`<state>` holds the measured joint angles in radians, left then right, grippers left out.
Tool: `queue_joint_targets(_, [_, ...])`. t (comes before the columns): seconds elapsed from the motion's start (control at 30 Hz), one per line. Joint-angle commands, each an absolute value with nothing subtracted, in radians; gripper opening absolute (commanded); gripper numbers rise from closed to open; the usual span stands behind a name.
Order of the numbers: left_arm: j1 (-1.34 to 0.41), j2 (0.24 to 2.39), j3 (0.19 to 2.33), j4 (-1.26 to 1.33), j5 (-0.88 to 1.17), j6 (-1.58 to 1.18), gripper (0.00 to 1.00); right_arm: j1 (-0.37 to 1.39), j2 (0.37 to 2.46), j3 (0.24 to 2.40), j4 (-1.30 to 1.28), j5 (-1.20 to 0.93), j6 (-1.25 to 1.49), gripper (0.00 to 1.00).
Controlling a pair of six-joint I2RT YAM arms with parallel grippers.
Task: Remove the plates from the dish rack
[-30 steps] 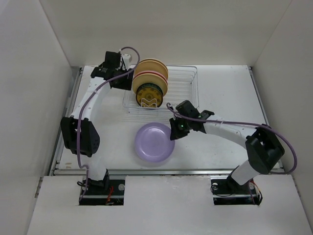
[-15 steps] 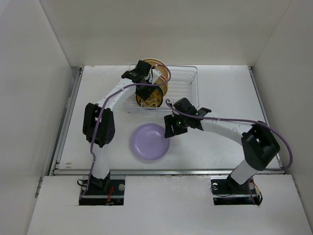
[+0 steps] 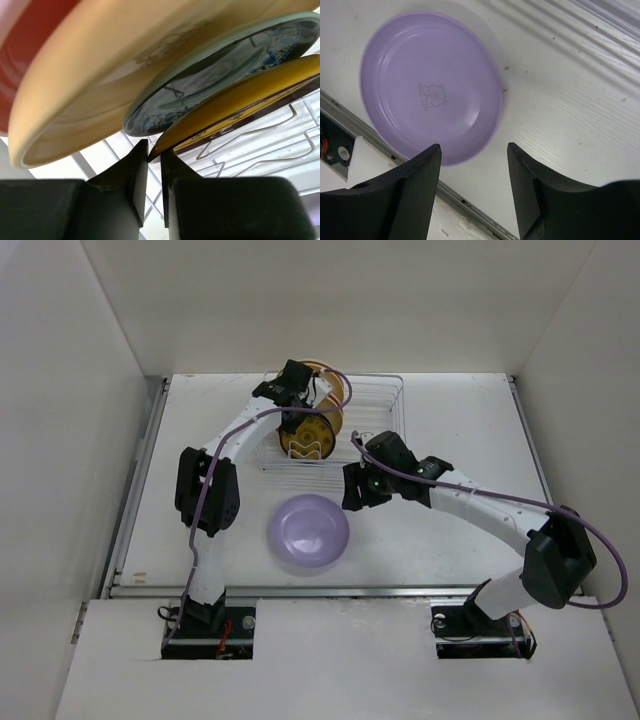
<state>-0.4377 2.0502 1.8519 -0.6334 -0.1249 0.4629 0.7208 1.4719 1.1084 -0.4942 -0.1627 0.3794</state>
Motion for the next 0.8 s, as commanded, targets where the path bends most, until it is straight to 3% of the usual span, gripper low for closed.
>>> queue_joint_targets(0.0, [-0.439,2.016,1.852,-0.601,-0.141,0.451,0.08,0.723,1.439,1.138,-0.518,-0.124,0.368,0.61])
queue_joint_targets(0.07, [-0.439,2.016,1.852,-0.601,-0.132,0.451,0.15,0.723,1.439,1.149,-0.518,-0.124,0.359,0.61])
queue_joint_targets(0.17, [-0.439,2.035,1.852,-0.601,-0.121,0.451,0.43,0.723,1.439,1.158,-0.528,-0.124,0.359,0.61])
queue_joint_targets(0.27, [-0.439,2.057,1.881,-0.626,-0.112,0.451,0.45,0.723,1.439,1.158,-0.528,-0.124,0.35,0.61])
queue_joint_targets(0.3, [-0.439,2.057,1.891,-0.635,-0.112,0.44,0.41,0.723,1.43,1.158,-0.528,-0.124,0.35,0.61])
queue_joint_targets(0.33, [-0.43,2.072,1.901,-0.635,-0.112,0.44,0.28,0.723,1.421,1.158,-0.528,-0.124,0.35,0.61])
queue_joint_targets(0.47, [-0.43,2.086,1.913,-0.644,-0.126,0.404,0.0,0.723,1.399,1.138,-0.537,-0.114,0.35,0.61])
queue_joint_targets(0.77, [-0.394,1.97,1.913,-0.667,-0.055,0.361,0.0,0.723,1.381,1.138,-0.546,-0.114,0.35,0.61])
